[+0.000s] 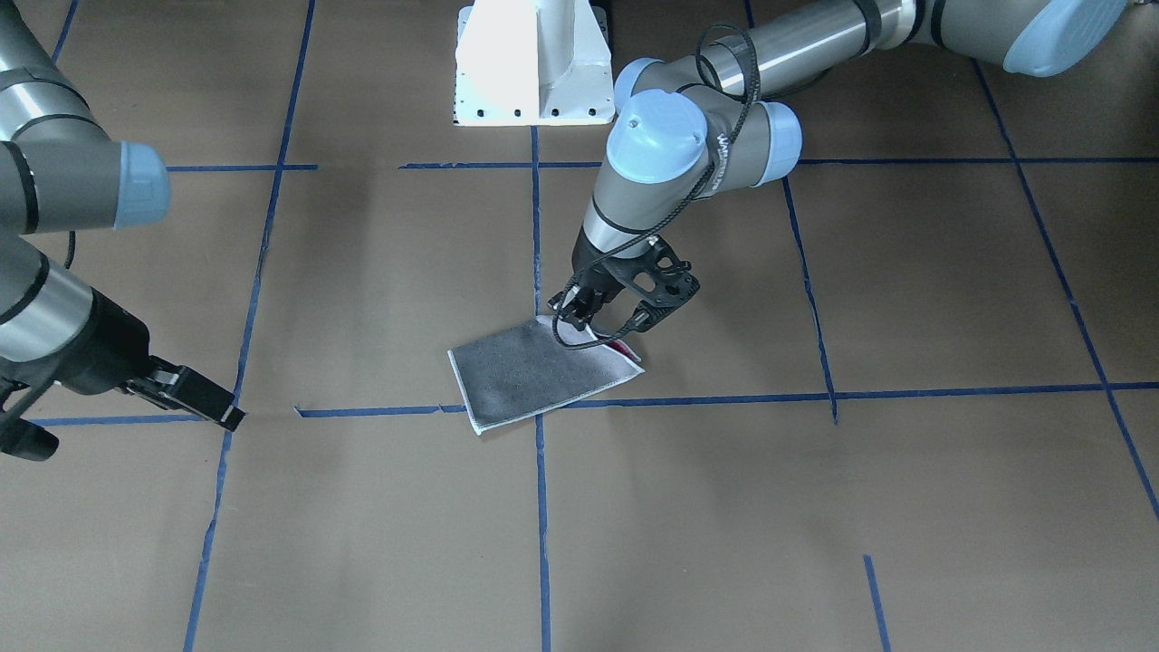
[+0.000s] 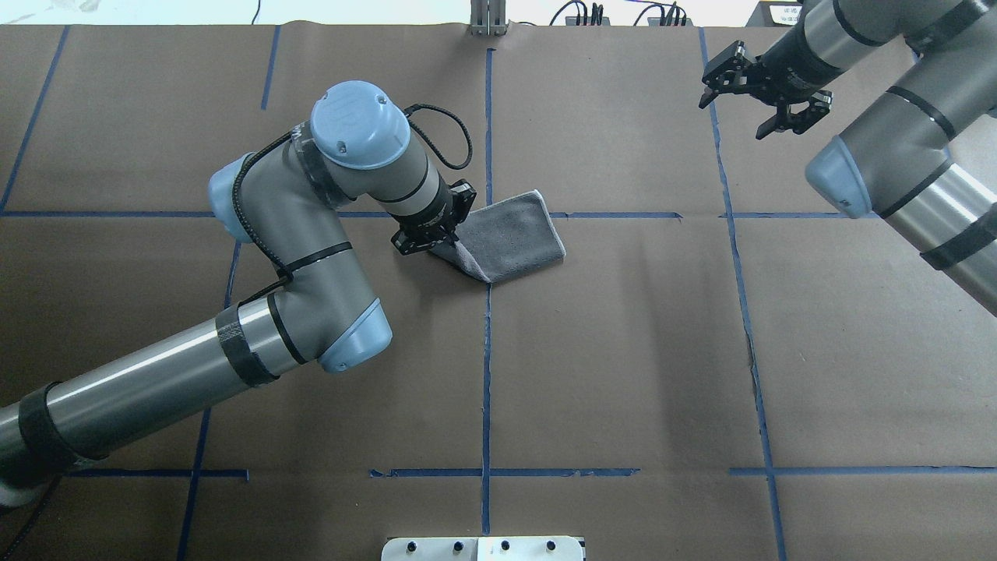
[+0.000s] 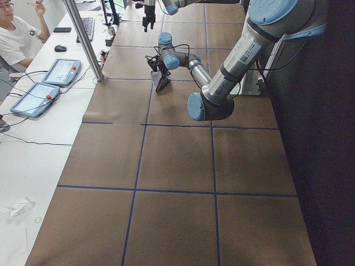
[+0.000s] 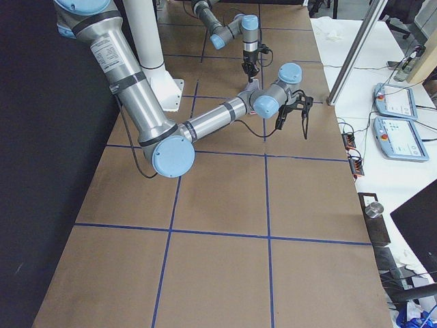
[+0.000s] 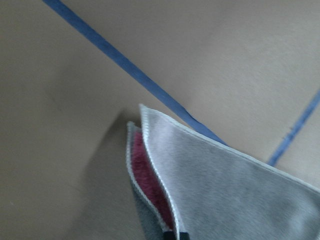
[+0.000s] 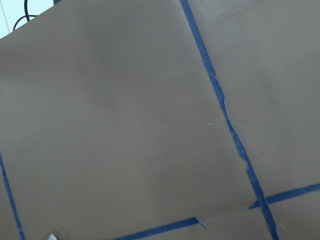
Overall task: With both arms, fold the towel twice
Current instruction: 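Carry the strip end over toward the other end and lay it down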
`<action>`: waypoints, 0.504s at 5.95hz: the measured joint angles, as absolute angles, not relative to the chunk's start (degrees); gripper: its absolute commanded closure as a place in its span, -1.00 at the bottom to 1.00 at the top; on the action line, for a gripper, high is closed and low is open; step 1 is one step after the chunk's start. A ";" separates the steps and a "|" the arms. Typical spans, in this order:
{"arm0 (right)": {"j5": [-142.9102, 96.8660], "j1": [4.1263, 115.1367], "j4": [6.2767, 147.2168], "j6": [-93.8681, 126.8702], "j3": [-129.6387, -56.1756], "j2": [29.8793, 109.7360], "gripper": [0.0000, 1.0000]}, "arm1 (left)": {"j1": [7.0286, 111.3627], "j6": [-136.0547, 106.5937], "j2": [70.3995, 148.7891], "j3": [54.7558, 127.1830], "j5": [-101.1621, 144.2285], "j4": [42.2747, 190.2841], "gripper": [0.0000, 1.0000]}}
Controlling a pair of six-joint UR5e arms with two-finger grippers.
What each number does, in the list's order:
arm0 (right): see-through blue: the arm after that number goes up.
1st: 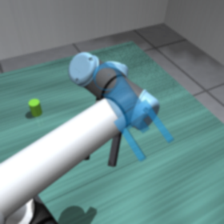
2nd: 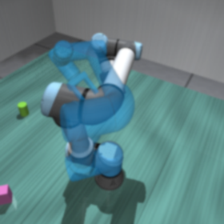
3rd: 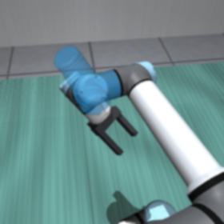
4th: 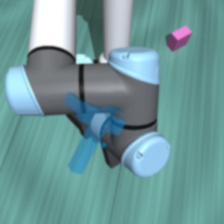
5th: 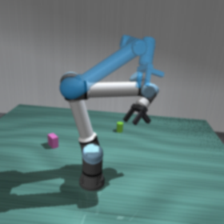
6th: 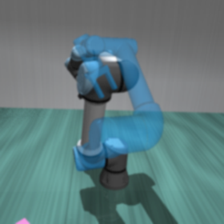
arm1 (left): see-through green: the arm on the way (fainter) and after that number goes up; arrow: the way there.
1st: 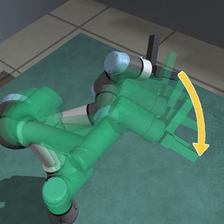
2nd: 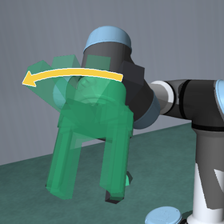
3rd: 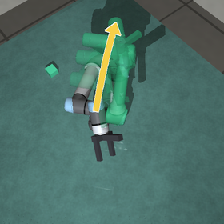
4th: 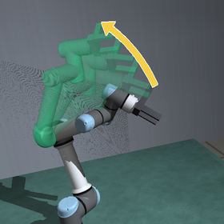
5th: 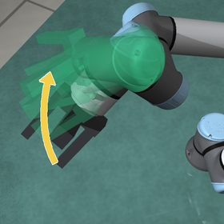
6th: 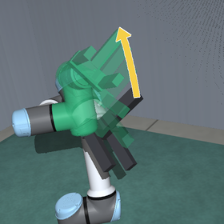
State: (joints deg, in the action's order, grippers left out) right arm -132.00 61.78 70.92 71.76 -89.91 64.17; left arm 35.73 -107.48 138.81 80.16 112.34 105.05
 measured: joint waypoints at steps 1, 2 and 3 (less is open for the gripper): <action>-132.54 62.10 70.90 70.74 -94.52 69.17 -1.00 | 35.15 -107.38 143.97 74.57 112.15 105.17 1.00; -132.67 62.20 70.86 69.18 -97.57 73.35 -1.00 | 34.10 -107.19 148.58 69.38 111.00 105.51 1.00; -132.55 62.24 70.82 67.54 -98.84 75.94 -1.00 | 32.75 -107.07 152.02 64.93 108.60 106.95 1.00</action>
